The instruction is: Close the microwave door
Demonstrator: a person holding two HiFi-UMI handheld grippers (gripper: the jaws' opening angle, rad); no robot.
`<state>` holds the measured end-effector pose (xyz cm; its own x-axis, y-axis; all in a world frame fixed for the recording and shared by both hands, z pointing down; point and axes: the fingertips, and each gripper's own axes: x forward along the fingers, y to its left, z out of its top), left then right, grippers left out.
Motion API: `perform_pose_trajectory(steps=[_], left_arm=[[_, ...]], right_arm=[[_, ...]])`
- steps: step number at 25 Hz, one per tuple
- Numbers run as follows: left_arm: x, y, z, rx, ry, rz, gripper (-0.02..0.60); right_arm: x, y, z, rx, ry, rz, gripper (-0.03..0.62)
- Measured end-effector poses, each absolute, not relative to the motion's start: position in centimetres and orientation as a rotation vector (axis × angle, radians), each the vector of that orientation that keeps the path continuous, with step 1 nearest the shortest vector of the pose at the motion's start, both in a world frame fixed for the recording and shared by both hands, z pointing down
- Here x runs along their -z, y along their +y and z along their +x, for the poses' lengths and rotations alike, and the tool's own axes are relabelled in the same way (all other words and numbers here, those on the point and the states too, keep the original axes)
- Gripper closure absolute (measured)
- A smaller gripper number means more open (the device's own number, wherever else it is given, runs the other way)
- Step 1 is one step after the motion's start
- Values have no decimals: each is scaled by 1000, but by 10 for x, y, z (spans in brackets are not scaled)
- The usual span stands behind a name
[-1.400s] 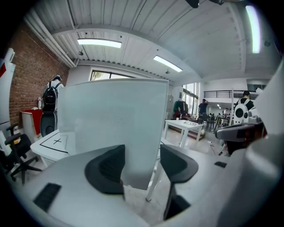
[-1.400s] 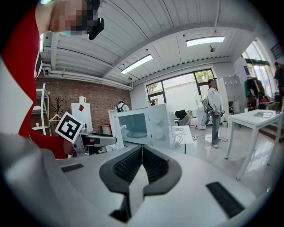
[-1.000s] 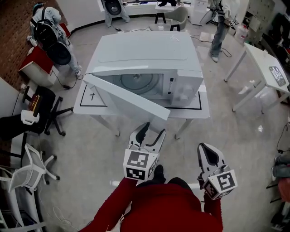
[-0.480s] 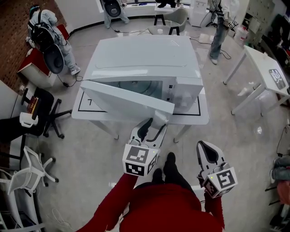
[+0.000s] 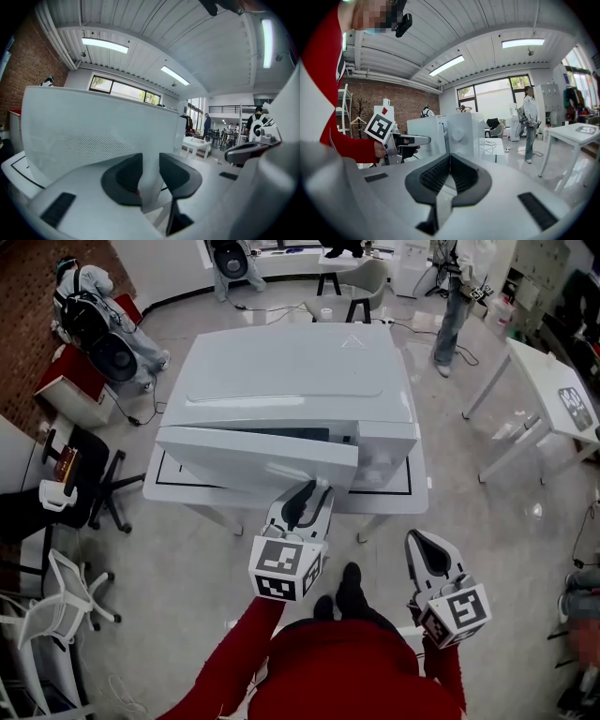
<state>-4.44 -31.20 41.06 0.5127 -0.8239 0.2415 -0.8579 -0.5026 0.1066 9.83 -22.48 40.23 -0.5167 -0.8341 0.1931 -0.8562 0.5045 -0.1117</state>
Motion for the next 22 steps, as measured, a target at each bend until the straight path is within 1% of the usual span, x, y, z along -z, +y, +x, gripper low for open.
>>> perform_pose_trajectory(steps=[7,8,22], left_arm=[[-407,-337,-46,-212,-1543,2481,527],[-406,-338,-47,-209,-1560,2471,566],[-403,-336,-49,-193,-1628,2426,568]], right_arm=[[-408,-236,112,-328,-2597,1488,580],[-407,-238,114,-322,-2600,1487,580],[-409,-253,110,-326,-2625,1418,580]])
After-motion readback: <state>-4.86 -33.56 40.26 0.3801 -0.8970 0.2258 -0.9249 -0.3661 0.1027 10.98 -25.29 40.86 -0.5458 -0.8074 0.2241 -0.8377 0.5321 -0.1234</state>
